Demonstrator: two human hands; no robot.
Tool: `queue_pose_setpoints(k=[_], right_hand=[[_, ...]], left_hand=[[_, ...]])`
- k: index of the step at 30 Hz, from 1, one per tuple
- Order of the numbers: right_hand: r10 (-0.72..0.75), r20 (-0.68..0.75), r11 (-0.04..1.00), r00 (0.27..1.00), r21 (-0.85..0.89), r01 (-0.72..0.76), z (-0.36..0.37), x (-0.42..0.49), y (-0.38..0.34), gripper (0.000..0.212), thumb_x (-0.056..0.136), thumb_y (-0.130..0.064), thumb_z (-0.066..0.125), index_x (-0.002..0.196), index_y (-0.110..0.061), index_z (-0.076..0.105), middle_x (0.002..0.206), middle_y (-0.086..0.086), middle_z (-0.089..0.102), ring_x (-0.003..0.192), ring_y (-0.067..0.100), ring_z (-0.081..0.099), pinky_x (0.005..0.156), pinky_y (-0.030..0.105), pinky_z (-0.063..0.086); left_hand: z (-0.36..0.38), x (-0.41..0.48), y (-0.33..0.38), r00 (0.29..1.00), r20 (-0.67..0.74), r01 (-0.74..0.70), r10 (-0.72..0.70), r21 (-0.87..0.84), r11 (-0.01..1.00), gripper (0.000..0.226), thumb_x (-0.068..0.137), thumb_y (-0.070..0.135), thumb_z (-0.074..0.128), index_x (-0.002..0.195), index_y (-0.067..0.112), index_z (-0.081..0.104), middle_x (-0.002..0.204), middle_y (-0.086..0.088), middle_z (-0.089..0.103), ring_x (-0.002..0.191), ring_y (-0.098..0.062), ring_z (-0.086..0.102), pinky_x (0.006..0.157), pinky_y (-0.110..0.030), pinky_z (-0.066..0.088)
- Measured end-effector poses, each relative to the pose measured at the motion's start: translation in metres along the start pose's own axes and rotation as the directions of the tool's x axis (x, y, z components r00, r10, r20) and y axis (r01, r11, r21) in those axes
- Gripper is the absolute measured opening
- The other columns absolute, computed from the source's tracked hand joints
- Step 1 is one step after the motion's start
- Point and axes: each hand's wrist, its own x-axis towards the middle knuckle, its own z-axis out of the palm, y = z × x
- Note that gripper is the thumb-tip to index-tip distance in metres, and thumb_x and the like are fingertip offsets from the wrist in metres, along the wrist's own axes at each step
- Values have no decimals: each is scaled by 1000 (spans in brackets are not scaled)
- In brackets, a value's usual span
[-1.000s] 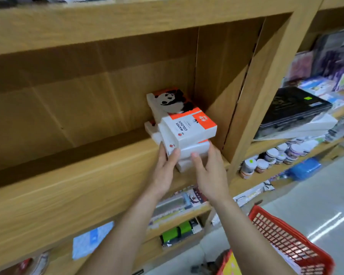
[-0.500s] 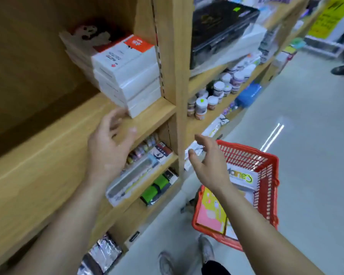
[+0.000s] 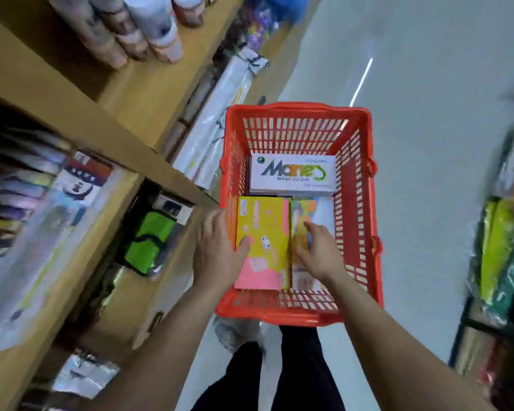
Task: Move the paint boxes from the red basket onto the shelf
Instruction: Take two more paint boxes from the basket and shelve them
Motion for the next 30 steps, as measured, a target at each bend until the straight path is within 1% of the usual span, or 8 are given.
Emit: queue_pose_setpoints(k=[4,7,9,14,18,21,26,30], right_hand=[[-202,-153,974,967,-132,183,11,70,-13,67,81,-48,64,134,-8,55,127,15,61,119,35,53,99,43,42],[-246,-19,923,969,-312,227,15,108,-26,72,80,-66,52,131,-17,58,126,10,64,120,32,56,99,44,41],[-222,70,892,973,-389,231,20,124,-28,78,77,-75,50,132,-20,58,127,7,64,121,30,57,99,43,41],[-228,43,888,973,-400,226,28,125,-30,88,62,-82,54,126,-21,61,116,7,65,112,31,60,90,40,47],[-214,32,896,976,-391,209,20,113,-37,92,59,-82,61,127,-20,61,116,8,59,113,32,56,99,41,42],[-229,83,897,970,-370,243,-2,106,-46,85,59,-82,62,123,-27,66,111,3,57,107,28,59,93,37,44],[-204,241,887,949,-365,283,-27,94,-55,78,65,-75,69,128,-32,55,123,1,62,110,26,61,91,39,48],[-237,371,846,898,-376,379,-46,90,-66,84,69,-72,71,138,-28,54,133,1,63,125,25,54,103,41,39]], left_hand=[[27,26,-18,981,-192,-23,15,-37,999,67,80,32,63,139,6,49,133,-18,48,127,-34,45,109,-43,36],[35,31,-26,984,-177,-8,-16,-135,991,70,81,28,64,145,9,43,138,-14,39,130,-32,47,109,-38,40],[37,33,-30,984,-174,0,-26,-146,989,70,82,28,64,146,12,42,139,-11,39,129,-28,47,106,-25,35],[36,35,-28,987,-160,-5,-22,-164,986,74,81,36,64,147,18,36,136,1,44,120,4,35,96,4,19],[35,32,-26,988,-146,19,-46,-183,983,76,79,38,64,147,25,32,133,14,38,119,10,32,96,4,20],[34,33,-25,991,-113,50,-73,-193,980,78,78,41,63,148,29,30,141,10,41,123,8,34,98,-2,24],[32,32,-25,992,-115,27,-53,-217,976,81,76,42,63,149,24,32,140,16,34,126,30,19,99,6,15],[27,30,-27,996,-88,-2,-16,-197,980,89,74,49,66,151,22,32,142,11,35,134,11,25,107,-2,15]])
